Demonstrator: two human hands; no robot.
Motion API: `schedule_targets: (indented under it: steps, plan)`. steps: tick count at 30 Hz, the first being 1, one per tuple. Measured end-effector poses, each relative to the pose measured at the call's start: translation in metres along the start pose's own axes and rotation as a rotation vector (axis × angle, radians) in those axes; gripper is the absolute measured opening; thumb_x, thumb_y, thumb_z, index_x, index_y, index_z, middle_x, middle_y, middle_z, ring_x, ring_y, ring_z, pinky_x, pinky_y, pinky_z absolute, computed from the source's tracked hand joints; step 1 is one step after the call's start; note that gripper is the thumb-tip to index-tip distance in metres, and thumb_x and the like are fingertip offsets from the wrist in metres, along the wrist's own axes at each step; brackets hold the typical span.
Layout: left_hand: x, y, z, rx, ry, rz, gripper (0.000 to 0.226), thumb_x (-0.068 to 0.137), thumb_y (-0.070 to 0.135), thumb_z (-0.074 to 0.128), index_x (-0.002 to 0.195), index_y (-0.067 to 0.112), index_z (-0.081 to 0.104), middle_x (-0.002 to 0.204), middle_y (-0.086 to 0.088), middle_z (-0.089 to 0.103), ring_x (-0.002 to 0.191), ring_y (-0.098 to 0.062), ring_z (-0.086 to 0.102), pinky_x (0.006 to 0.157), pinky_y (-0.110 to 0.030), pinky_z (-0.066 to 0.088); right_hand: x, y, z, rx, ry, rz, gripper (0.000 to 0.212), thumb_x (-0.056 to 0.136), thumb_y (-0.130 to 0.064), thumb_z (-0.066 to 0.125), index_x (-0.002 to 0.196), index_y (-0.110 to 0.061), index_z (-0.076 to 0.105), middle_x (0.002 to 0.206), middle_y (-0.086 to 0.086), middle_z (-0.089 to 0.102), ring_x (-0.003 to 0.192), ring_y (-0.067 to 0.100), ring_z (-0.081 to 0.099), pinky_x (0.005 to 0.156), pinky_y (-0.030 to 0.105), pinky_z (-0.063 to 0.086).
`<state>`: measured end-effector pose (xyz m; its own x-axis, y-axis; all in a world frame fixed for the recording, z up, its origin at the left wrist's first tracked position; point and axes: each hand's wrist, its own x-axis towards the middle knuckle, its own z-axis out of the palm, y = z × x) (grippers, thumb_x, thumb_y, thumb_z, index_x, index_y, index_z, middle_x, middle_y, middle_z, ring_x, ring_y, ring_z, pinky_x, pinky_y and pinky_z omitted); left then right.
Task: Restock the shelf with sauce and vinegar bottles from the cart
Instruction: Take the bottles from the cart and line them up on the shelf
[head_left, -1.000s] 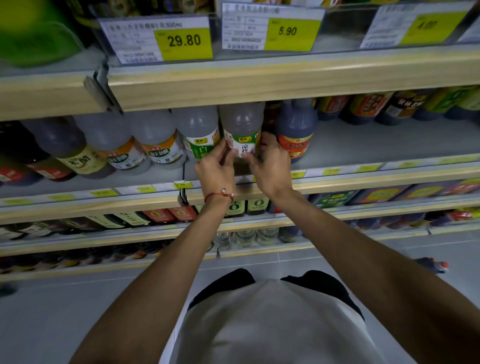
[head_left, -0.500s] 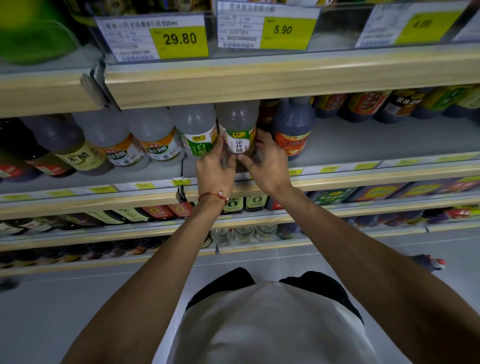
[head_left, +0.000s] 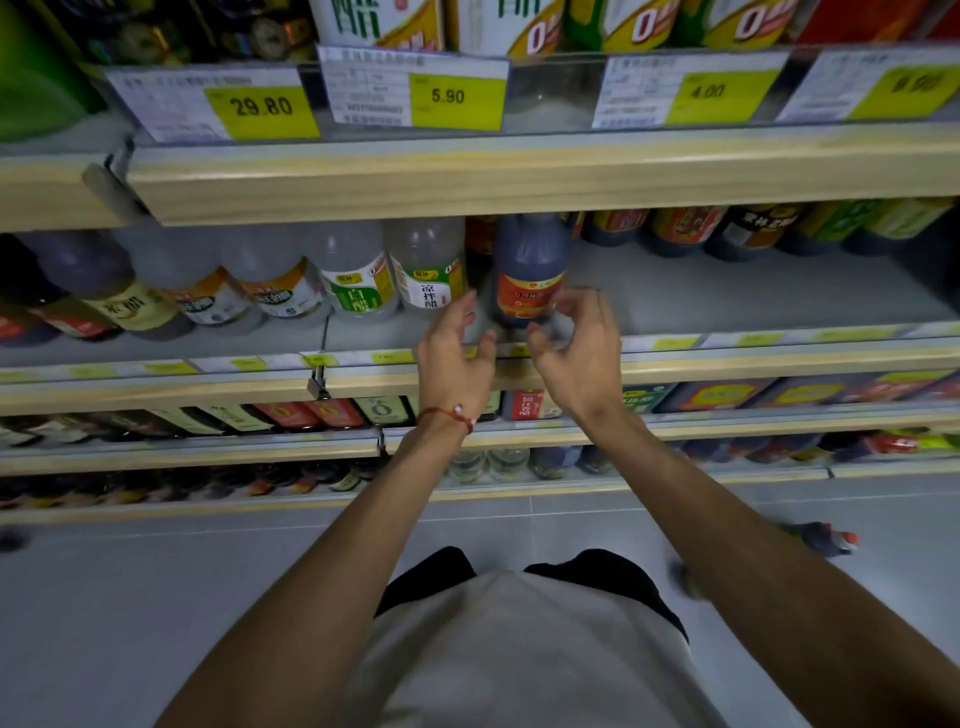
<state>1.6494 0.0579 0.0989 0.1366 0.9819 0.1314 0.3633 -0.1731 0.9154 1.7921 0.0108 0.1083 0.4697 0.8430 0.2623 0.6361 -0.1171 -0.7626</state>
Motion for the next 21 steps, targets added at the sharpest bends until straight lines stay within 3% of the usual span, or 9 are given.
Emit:
schedule_targets:
  steps: [3,6,9,11,14,17,21]
  plan:
    - [0.011,0.010,0.015,0.006,-0.018,-0.033,0.062,0.088,0.005,0.073,0.146,0.005,0.049,0.141,-0.010,0.060,0.122,-0.010,0.056,0.108,-0.030,0.047,0.017,0.013,-0.005,0.019,-0.095,0.030,0.065,0.085,-0.017,0.077,0.140,0.000,0.047,0.138,0.016,0.050,0.127,0.025,0.049,0.101,0.016,0.034]
    - [0.022,0.014,0.024,0.003,-0.025,-0.002,0.067,0.087,0.004,0.075,0.147,0.003,0.047,0.143,-0.011,0.058,0.128,-0.018,0.058,0.109,-0.031,0.047,0.031,0.023,0.000,0.053,-0.220,-0.007,0.071,0.091,-0.013,0.075,0.151,-0.001,0.038,0.149,0.018,0.045,0.133,0.024,0.046,0.100,0.012,0.030]
    - [0.026,0.015,0.028,-0.026,-0.052,0.007,0.062,0.087,0.001,0.074,0.144,0.003,0.049,0.136,-0.009,0.063,0.121,-0.012,0.061,0.104,-0.021,0.049,0.039,0.028,0.007,0.094,-0.242,-0.005,0.067,0.093,-0.012,0.074,0.150,-0.003,0.040,0.145,0.015,0.049,0.132,0.028,0.053,0.107,0.029,0.044]
    - [0.028,0.012,0.030,-0.053,-0.022,-0.012,0.059,0.088,0.001,0.073,0.143,0.004,0.052,0.130,-0.008,0.067,0.117,-0.012,0.064,0.102,-0.022,0.051,0.041,0.031,0.010,0.113,-0.222,0.007,0.063,0.090,-0.014,0.078,0.143,-0.005,0.046,0.138,0.014,0.055,0.125,0.028,0.059,0.106,0.041,0.050]
    - [0.029,0.010,0.030,-0.129,0.050,-0.071,0.049,0.088,-0.003,0.072,0.135,0.002,0.060,0.119,-0.003,0.070,0.106,-0.002,0.067,0.097,-0.019,0.053,0.043,0.033,0.014,0.147,-0.199,0.011,0.055,0.086,-0.020,0.084,0.131,-0.012,0.054,0.122,0.011,0.066,0.108,0.023,0.069,0.094,0.045,0.058]
    - [0.031,0.007,0.030,-0.139,0.095,-0.108,0.039,0.088,-0.001,0.074,0.125,0.001,0.067,0.110,0.004,0.071,0.093,0.014,0.066,0.095,-0.019,0.054,0.044,0.032,0.022,0.181,-0.162,0.011,0.051,0.085,-0.028,0.084,0.126,-0.021,0.055,0.119,0.008,0.068,0.105,0.022,0.071,0.089,0.049,0.060]
    - [0.034,0.003,0.028,-0.149,0.122,-0.114,0.037,0.089,0.007,0.075,0.126,0.005,0.070,0.115,0.001,0.074,0.106,0.000,0.069,0.101,-0.028,0.054,0.047,0.031,0.031,0.199,-0.133,0.004,0.050,0.084,-0.035,0.082,0.123,-0.025,0.054,0.119,0.008,0.067,0.107,0.025,0.070,0.088,0.052,0.060]
